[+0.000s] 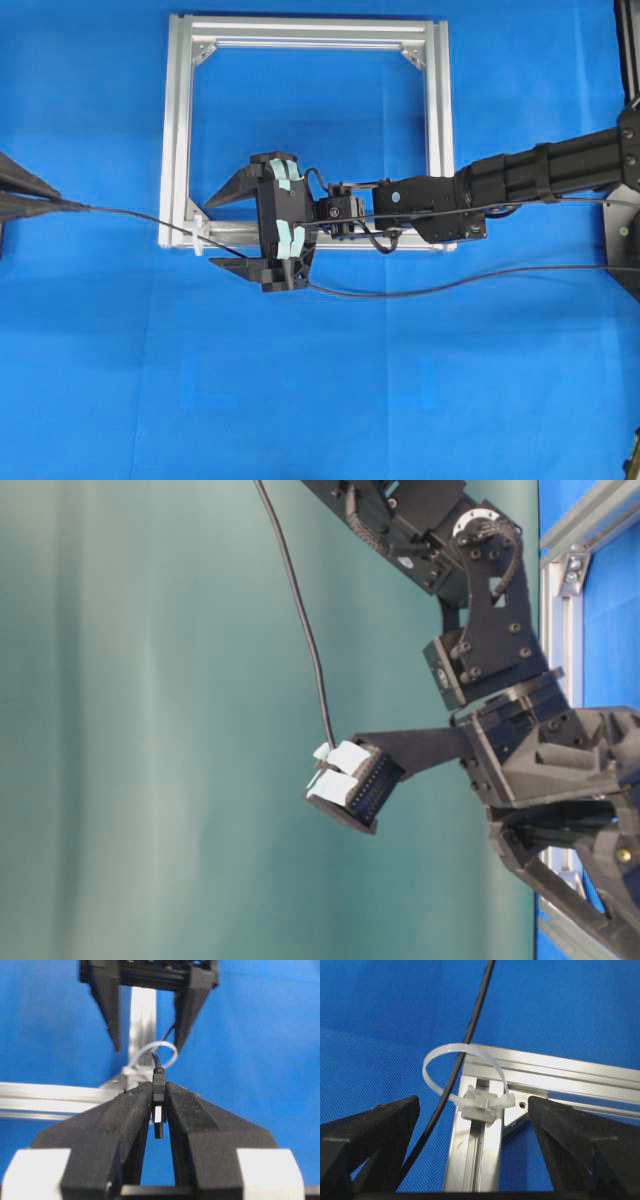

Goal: Insert the wire through the string loop located on the left side.
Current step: 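Pull the cable leftward through the loop with the left gripper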

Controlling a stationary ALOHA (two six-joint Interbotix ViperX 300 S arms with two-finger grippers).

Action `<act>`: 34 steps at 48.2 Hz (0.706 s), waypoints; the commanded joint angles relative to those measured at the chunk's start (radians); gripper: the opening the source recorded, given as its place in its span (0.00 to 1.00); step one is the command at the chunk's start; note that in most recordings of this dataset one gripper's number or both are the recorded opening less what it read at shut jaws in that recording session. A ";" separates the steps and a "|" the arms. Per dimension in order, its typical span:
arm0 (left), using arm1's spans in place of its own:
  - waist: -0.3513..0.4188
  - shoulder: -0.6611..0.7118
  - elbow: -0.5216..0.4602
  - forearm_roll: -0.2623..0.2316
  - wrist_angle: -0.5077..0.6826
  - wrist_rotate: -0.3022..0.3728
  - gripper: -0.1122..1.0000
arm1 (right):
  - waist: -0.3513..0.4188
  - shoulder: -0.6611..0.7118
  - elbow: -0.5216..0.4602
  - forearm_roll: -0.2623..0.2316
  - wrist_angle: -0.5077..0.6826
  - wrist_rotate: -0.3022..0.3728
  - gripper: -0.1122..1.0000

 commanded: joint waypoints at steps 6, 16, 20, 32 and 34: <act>0.038 -0.052 -0.060 0.005 0.069 0.008 0.17 | 0.002 -0.055 -0.018 0.000 -0.003 -0.002 0.97; 0.040 -0.106 -0.091 0.005 0.117 0.011 0.17 | 0.003 -0.055 -0.018 0.000 -0.005 -0.002 0.97; 0.038 -0.112 -0.094 0.005 0.126 0.011 0.17 | 0.003 -0.055 -0.018 0.002 -0.003 -0.002 0.97; 0.040 -0.106 -0.091 0.003 0.120 0.011 0.17 | 0.003 -0.055 -0.020 0.000 -0.003 -0.002 0.97; 0.040 -0.104 -0.089 0.005 0.114 0.012 0.17 | 0.002 -0.055 -0.018 0.000 -0.003 -0.003 0.97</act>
